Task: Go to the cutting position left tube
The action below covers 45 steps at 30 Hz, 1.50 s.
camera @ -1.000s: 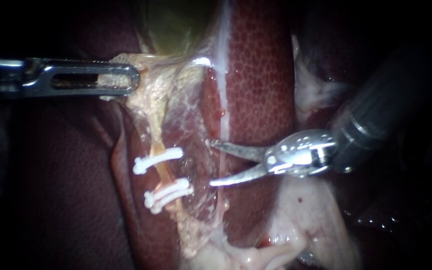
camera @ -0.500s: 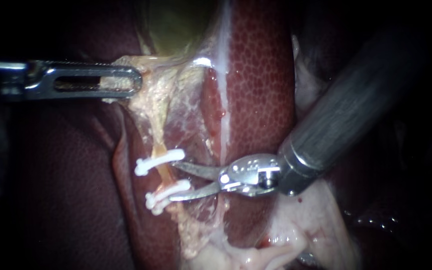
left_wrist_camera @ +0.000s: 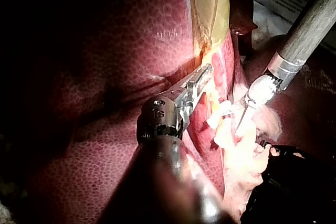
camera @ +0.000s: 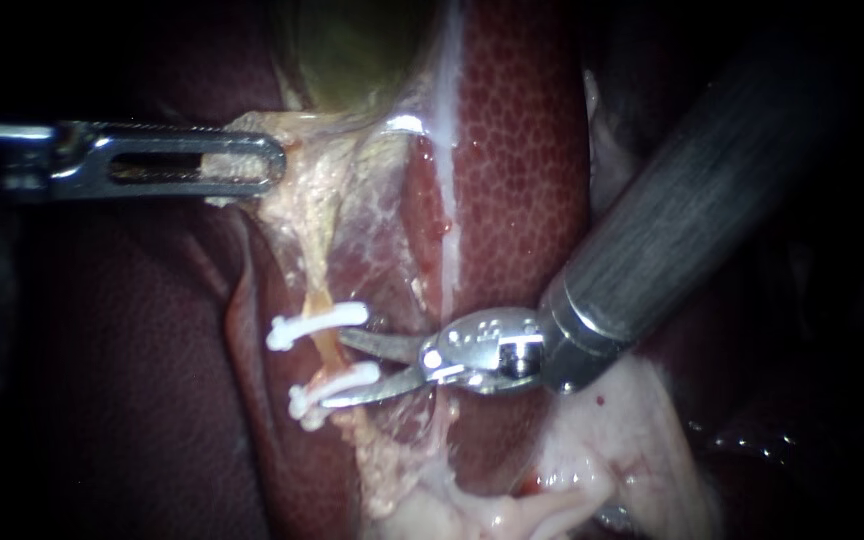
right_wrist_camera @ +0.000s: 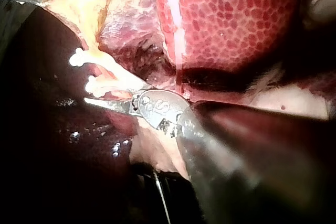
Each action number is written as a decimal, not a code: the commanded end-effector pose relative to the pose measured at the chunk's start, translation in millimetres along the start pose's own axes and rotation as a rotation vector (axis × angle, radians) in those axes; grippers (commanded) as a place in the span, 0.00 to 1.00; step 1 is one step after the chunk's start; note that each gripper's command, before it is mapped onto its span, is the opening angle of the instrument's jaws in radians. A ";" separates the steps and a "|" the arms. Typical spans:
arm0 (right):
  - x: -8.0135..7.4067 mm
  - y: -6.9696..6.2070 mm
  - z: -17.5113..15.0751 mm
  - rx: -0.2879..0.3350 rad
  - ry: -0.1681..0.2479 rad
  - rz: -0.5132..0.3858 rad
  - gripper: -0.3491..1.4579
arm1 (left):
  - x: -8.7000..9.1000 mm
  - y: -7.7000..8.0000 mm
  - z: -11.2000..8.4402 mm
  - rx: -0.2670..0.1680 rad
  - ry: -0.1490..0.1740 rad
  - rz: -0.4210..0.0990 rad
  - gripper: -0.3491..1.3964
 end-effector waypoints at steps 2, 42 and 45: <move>0.3 0.0 0.1 0.016 0.000 -0.006 0.97 | 0.0 0.0 0.1 -0.001 0.000 0.000 0.00; 0.9 3.0 6.5 0.060 0.015 0.082 0.93 | 0.4 -0.3 0.9 -0.001 -0.001 0.001 0.00; 0.7 3.1 6.8 0.059 0.015 0.086 0.93 | 0.4 -0.3 0.9 -0.001 -0.001 0.001 0.00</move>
